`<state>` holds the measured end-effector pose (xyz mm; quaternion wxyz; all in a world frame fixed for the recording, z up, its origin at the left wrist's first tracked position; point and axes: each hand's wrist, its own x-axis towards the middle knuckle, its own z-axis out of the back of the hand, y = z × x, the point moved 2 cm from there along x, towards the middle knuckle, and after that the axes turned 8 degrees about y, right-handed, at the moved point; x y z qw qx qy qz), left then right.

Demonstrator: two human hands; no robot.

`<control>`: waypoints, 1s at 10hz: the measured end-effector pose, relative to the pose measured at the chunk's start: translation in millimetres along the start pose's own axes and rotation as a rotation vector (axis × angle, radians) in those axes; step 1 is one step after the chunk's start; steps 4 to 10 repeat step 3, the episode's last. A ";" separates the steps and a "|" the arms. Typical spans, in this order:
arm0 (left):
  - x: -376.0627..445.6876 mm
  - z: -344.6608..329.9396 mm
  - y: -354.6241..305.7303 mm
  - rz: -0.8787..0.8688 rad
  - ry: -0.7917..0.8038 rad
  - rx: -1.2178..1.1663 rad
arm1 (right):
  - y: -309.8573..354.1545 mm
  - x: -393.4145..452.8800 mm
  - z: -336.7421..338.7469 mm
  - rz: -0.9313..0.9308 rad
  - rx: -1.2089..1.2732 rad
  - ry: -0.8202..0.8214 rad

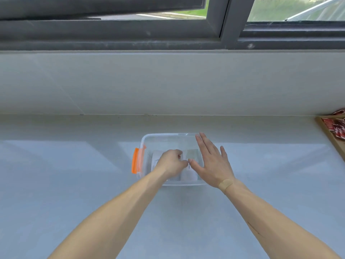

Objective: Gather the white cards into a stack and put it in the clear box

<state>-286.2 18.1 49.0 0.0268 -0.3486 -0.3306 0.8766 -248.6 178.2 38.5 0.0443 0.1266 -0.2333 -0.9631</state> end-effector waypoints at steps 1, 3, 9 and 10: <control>-11.1 7.0 5.3 -0.062 -0.057 0.029 | 4.4 -5.9 -1.6 -0.015 0.007 0.001; -62.6 28.8 17.9 -0.237 -0.256 0.039 | 14.4 -26.4 28.7 0.013 0.103 -0.111; -62.6 28.8 17.9 -0.237 -0.256 0.039 | 14.4 -26.4 28.7 0.013 0.103 -0.111; -62.6 28.8 17.9 -0.237 -0.256 0.039 | 14.4 -26.4 28.7 0.013 0.103 -0.111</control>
